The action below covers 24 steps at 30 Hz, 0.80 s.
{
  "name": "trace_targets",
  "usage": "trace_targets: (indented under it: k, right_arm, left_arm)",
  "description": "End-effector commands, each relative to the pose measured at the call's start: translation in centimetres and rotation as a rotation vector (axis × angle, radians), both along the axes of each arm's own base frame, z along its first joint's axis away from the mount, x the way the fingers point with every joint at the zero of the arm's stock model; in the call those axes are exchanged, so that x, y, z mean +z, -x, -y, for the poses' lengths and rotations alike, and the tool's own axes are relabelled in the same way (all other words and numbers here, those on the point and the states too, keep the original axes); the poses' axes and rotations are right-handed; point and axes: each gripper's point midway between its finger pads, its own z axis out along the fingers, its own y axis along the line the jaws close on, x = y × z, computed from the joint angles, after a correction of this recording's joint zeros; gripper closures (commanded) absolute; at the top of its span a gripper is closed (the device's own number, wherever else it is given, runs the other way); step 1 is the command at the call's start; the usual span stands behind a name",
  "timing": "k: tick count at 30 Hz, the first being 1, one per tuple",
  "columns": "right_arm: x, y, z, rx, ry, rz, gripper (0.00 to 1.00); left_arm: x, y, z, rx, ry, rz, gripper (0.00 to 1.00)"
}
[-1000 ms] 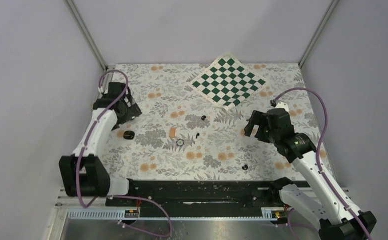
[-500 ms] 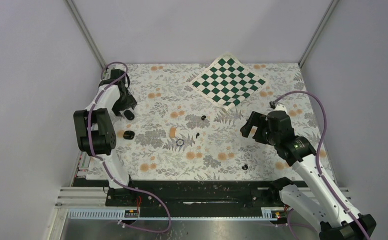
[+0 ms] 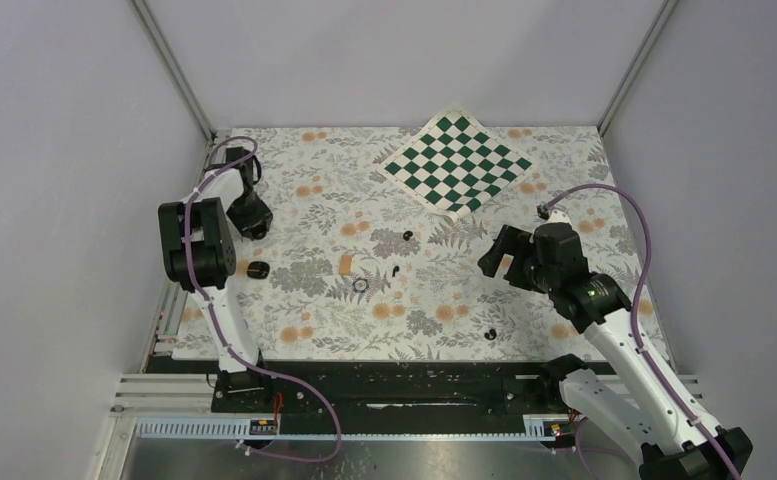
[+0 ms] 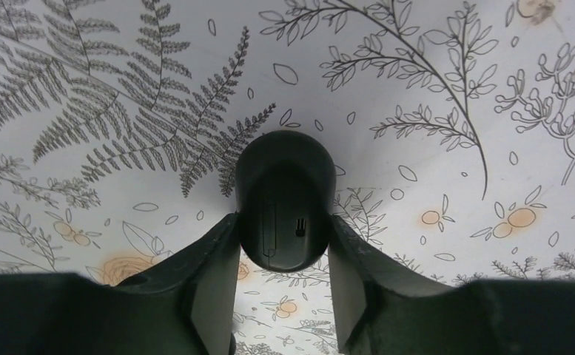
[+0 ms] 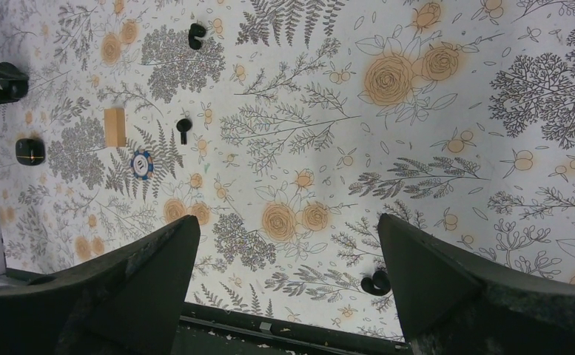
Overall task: Insert the wireless bluetooth earbuds into the charging case
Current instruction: Pick up the charging case from the corner of the board.
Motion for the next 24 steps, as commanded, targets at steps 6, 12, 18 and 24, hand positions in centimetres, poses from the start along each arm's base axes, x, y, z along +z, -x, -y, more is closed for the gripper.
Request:
trace_targets:
  k: [6, 12, 18, 24]
  right_arm:
    - [0.6, 0.1, -0.4, -0.004, -0.037, 0.017, 0.01]
    - [1.0, 0.0, -1.7, 0.017, -0.102, 0.003, 0.01]
    - [0.4, 0.0, -2.4, -0.029, -0.185, -0.032, 0.01]
    - [1.2, -0.6, -5.0, -0.006, -0.382, 0.002, 0.11]
  left_arm:
    - [1.9, -1.5, 1.2, -0.028, 0.079, 0.085, 0.72]
    - [8.0, 0.3, 10.6, -0.348, 0.162, 0.196, 0.71]
    - [12.1, 7.3, 24.2, -0.735, 0.243, 0.242, 0.70]
    - [15.8, 13.7, 34.8, -0.970, 0.463, 0.298, 0.67]
